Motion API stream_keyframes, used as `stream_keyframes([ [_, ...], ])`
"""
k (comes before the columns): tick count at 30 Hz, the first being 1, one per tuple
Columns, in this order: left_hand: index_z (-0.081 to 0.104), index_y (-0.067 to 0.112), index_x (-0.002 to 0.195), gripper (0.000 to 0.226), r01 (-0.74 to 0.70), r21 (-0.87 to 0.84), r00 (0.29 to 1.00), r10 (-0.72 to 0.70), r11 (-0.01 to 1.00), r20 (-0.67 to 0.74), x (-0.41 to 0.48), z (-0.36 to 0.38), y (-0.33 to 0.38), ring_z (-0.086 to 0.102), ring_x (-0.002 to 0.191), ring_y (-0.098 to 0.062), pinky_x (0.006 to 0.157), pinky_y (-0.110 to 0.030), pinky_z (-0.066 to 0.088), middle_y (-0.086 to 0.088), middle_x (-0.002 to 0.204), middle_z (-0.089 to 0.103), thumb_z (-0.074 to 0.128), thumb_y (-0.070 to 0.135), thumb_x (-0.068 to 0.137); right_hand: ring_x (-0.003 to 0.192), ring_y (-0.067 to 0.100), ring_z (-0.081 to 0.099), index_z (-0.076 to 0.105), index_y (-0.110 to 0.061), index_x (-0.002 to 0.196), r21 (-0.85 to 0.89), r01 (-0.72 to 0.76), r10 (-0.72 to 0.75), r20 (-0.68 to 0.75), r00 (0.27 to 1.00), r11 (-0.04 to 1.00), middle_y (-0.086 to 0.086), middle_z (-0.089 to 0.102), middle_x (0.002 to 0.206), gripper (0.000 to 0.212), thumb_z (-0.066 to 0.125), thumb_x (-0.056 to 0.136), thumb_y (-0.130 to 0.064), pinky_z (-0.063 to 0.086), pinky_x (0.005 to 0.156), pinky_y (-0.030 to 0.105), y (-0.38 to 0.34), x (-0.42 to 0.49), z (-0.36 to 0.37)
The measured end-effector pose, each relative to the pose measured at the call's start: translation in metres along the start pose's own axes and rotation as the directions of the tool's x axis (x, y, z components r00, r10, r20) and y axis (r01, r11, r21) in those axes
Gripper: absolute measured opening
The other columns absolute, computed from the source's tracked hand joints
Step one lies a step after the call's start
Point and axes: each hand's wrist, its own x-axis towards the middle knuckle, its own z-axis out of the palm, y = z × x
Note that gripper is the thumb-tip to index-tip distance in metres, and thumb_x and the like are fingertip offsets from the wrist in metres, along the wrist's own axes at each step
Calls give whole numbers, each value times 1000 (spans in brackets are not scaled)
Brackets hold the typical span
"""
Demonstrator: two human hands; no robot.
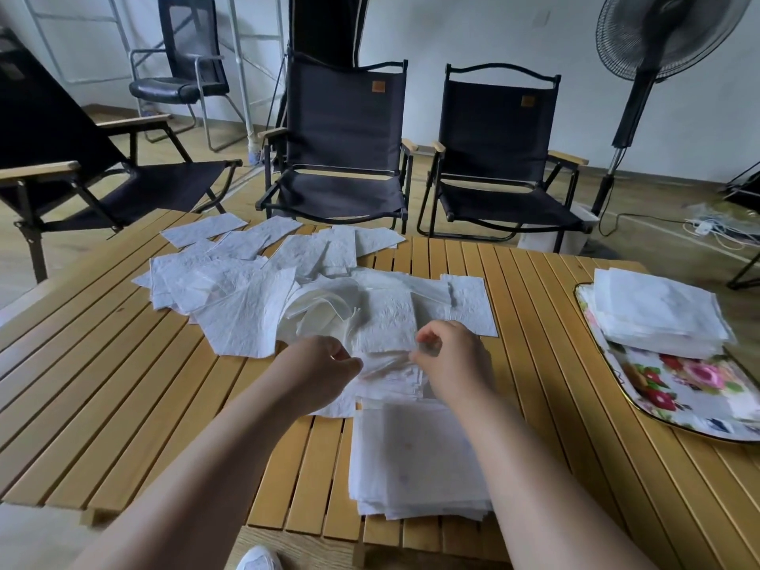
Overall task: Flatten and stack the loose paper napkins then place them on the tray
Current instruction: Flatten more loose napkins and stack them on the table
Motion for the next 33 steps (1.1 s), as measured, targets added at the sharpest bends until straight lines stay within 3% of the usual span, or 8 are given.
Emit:
stream_keyframes([
  [3,67,22,95,21,-16,11,1000,16,1000,-2,-4,1,4,54,58,-12,54,-22,41,0,85,70,57,40,95,111,17,54,64,-28,119,-16,21,-20,45,999,1000,-10,57,123,33,75,88,-30,46,96,38,-5,-2,6],
  [9,67,23,98,23,5,12,1000,-5,1000,-2,-5,2,3,60,62,-15,55,-24,44,0,86,72,57,43,94,127,20,45,59,-30,132,-77,26,-25,21,999,997,-10,53,138,40,63,93,-20,36,103,41,-22,0,25],
  [15,67,22,95,21,30,-9,999,-30,1000,-10,0,-4,-7,63,67,-16,60,-27,49,0,86,72,58,41,95,110,20,55,71,-27,108,-39,-21,17,-100,995,999,-8,67,116,20,56,99,-18,37,89,35,-18,5,26],
  [20,66,22,91,18,32,-10,999,-32,999,-29,3,-8,-6,65,73,-16,62,-29,50,0,82,70,57,38,95,96,15,68,79,-24,101,209,-16,37,-96,995,978,-8,76,101,15,65,95,-21,56,88,37,-10,4,7],
  [24,65,24,88,17,23,-11,999,-24,1000,-21,2,-3,-3,62,68,-15,57,-24,44,0,80,69,58,38,95,101,11,67,79,-21,109,259,7,6,-50,999,966,-6,76,109,18,66,96,-22,50,86,21,-5,1,-8],
  [28,67,23,92,19,16,4,1000,-16,1000,-17,2,1,0,69,79,-20,72,-34,57,-1,86,72,59,39,94,94,2,61,79,-20,110,278,2,-3,4,1000,960,-7,76,110,19,67,96,-21,39,73,3,0,-3,-16],
  [31,68,22,97,20,6,12,1000,-6,1000,-25,-1,4,2,68,79,-20,76,-38,58,0,89,72,59,40,95,92,5,63,79,-20,107,280,9,-4,-19,1000,960,-8,76,104,18,65,96,-21,38,68,3,1,-6,-23],
  [33,66,20,107,23,-5,-17,999,4,1000,-35,-2,4,2,66,75,-17,67,-34,57,3,95,69,60,39,95,91,6,63,76,-20,103,293,46,-35,-41,999,955,-10,73,99,16,61,99,-22,39,68,7,-4,-8,-32],
])
